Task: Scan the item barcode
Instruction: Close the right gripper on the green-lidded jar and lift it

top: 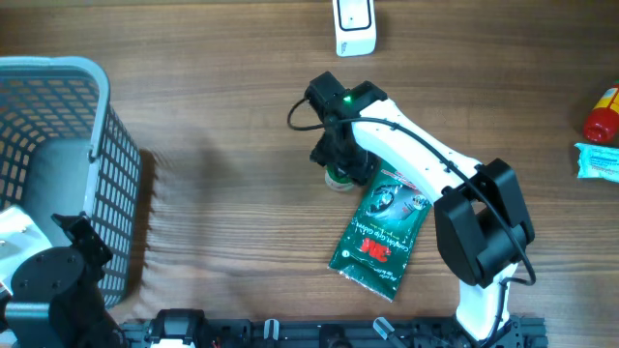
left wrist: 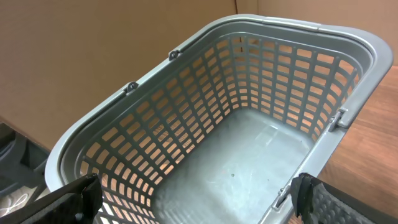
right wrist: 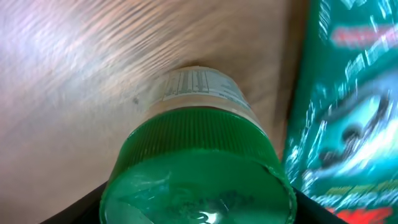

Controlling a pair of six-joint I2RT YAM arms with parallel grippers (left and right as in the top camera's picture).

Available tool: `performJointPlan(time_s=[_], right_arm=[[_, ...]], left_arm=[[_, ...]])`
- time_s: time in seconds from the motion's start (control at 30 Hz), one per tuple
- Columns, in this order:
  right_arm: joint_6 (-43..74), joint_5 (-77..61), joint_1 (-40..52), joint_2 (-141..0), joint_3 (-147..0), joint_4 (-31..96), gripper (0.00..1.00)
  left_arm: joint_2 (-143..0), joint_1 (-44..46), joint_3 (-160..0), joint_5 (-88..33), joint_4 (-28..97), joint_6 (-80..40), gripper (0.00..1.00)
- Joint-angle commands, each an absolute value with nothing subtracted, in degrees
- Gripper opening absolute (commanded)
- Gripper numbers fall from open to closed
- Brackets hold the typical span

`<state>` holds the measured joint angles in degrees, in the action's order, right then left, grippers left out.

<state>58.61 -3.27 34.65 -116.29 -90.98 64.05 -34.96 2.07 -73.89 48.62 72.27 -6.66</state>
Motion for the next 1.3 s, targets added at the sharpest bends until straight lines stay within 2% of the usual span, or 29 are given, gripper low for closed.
performJointPlan(time_s=[0.0,0.07,0.13,0.2,0.27,0.4,0.63,0.77,0.97,1.07,1.13,1.2,1.27], right_arm=[[31.51,-1.72,34.41,-116.03,-92.55,64.1,0.77],[27.03,-0.84,34.41,-116.03,-96.05,66.98,1.0],[28.95,-1.43,34.41,-116.03,-102.83,71.66,1.0],[44.14,-1.54,34.39,-116.03,-108.18,74.65,1.0],[58.02,-2.22,34.41,-116.05,-108.49,74.56,1.0],[67.35,-2.0,32.84,-116.05,-102.76,75.72,1.0],[67.68,-11.77,29.71,-116.05,-89.06,60.34,1.0],[71.02,-12.64,29.78,-116.07,-84.01,57.6,0.99],[70.65,-14.04,30.02,-116.71,-81.89,53.49,0.87],[70.41,-13.61,30.04,-118.83,-81.82,53.39,0.85],[68.25,-13.63,30.04,-120.07,-81.82,52.9,0.77],[62.33,-15.77,29.95,-120.01,-82.04,52.29,0.64],[57.28,-19.25,29.3,-119.96,-83.35,53.45,0.57]], left_arm=[[-34.96,1.58,-74.22,49.32,72.1,-6.24,1.0],[-34.96,1.58,-74.22,49.3,72.1,-6.24,1.0],[-34.96,1.58,-74.22,49.32,72.1,-6.24,1.0],[-34.98,1.58,-74.22,49.32,72.1,-6.24,1.0],[-34.96,1.58,-74.22,49.3,72.1,-6.26,1.0],[-34.96,1.58,-74.22,49.32,72.1,-6.24,1.0],[-34.96,1.58,-74.22,49.32,72.1,-6.24,1.0],[-34.96,1.58,-74.22,49.3,72.1,-6.26,1.0],[-34.96,1.58,-74.22,49.32,72.1,-6.24,1.0],[-34.96,1.58,-74.22,49.3,72.1,-6.24,1.0],[-34.96,1.58,-74.22,49.32,72.1,-6.24,1.0],[-34.96,1.58,-74.22,49.3,72.1,-6.26,1.0],[-34.96,1.58,-74.22,49.32,72.1,-6.24,1.0]])
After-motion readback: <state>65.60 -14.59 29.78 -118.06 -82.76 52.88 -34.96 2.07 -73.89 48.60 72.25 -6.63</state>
